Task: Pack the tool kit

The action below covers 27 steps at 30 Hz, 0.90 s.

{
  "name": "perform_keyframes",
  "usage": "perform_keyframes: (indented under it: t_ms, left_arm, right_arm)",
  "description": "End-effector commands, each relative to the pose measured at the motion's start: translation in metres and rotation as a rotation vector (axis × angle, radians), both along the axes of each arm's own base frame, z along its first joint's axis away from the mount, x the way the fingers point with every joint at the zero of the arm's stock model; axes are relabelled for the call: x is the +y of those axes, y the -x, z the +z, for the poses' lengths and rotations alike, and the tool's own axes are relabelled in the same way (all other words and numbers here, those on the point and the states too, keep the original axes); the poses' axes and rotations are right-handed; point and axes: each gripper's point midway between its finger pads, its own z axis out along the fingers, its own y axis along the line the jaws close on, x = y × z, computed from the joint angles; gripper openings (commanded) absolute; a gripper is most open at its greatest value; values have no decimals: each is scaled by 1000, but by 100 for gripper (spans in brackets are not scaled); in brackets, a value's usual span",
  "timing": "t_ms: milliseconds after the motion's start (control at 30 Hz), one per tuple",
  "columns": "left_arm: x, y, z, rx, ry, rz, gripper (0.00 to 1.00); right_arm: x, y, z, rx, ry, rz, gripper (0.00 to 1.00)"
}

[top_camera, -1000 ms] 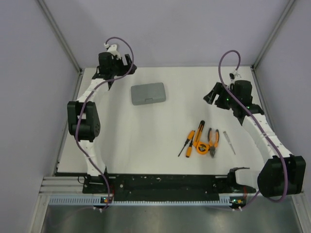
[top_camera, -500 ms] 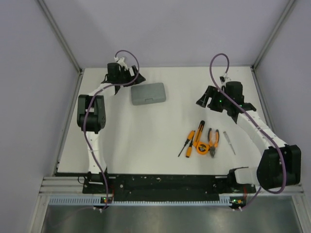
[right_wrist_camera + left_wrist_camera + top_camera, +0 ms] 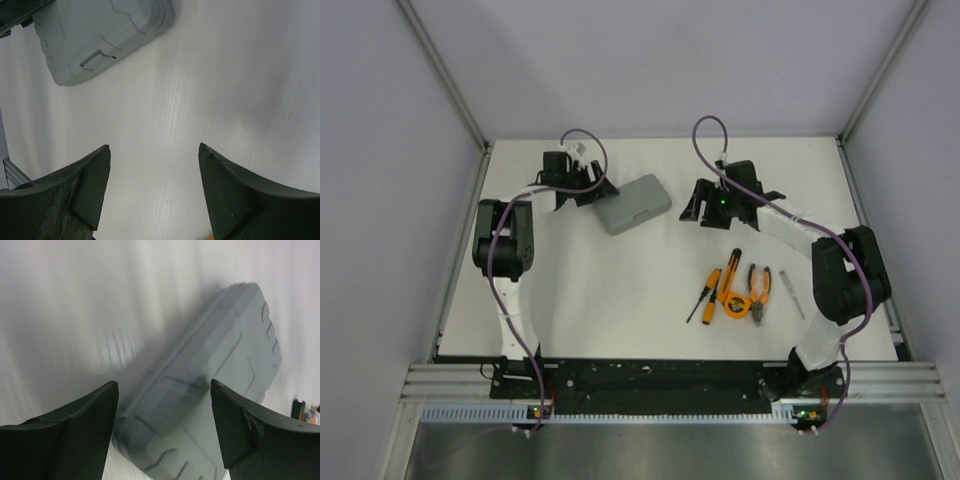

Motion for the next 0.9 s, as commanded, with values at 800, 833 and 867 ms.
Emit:
perform_keyframes:
  t_ms: [800,833,867]
  left_arm:
    - [-8,174,14,233,3,2,59]
    - [-7,174,12,234,-5,10,59]
    - [-2,172,11,236,-29,37,58]
  right_arm:
    - [120,-18,-42,37,-161,175,54]
    - [121,-16,-45,47,-155,177,52]
    - [121,-16,-48,45,-146,172,52]
